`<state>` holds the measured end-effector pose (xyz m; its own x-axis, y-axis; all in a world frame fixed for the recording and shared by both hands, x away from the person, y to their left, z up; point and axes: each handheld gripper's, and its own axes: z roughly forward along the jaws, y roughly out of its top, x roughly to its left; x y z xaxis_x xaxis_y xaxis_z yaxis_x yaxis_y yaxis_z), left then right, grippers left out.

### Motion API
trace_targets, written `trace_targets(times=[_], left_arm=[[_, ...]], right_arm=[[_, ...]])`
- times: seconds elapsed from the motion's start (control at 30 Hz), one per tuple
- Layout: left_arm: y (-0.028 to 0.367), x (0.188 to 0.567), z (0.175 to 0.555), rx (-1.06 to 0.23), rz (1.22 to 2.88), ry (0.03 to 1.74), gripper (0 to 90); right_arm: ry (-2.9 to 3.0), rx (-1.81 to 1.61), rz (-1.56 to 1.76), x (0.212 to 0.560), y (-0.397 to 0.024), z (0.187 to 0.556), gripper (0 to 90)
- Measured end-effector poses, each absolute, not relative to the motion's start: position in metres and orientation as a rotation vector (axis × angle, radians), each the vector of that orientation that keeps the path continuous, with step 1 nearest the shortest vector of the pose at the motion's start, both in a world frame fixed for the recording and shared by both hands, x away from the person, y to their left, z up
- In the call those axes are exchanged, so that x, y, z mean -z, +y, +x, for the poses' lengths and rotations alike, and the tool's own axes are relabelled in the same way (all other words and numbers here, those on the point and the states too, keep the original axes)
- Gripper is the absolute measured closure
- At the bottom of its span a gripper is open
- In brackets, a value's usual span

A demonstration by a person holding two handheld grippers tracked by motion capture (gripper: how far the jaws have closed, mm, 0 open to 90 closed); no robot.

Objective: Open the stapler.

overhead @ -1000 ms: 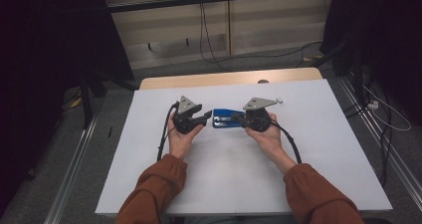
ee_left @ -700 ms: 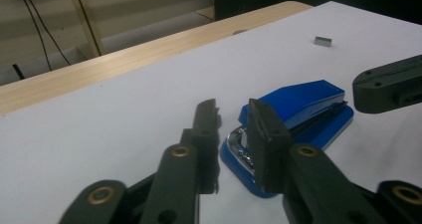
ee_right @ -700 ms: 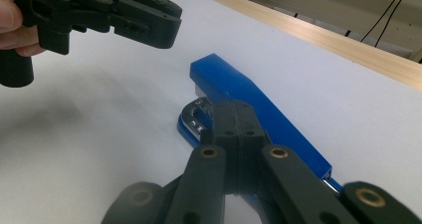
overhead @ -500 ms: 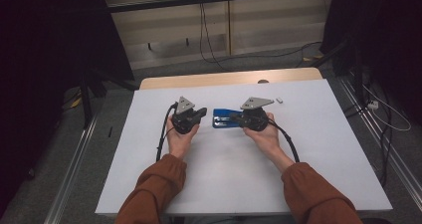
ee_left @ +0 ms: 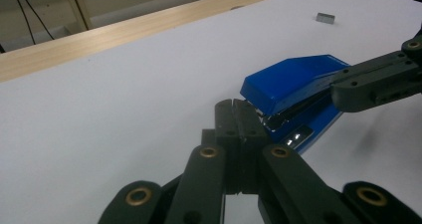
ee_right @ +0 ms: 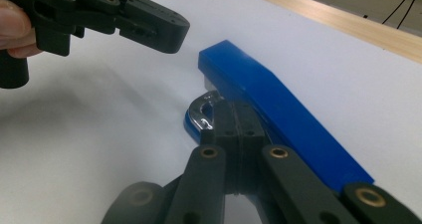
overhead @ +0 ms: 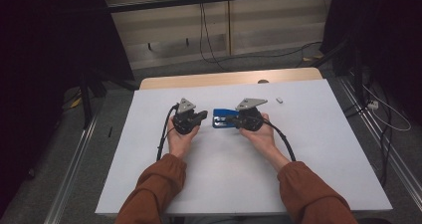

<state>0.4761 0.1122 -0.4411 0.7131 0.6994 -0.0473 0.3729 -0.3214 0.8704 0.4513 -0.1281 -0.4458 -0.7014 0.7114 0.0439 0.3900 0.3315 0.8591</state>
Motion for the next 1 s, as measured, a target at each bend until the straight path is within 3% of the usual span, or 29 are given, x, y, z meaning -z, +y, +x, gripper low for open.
trace_targets(times=[1.0], left_arm=[[0.102, 0.449, 0.479, -0.386, 1.984, 0.861, 90.0]], right_arm=[[2.326, -1.145, 0.973, 0.460, -0.117, 0.457, 90.0]])
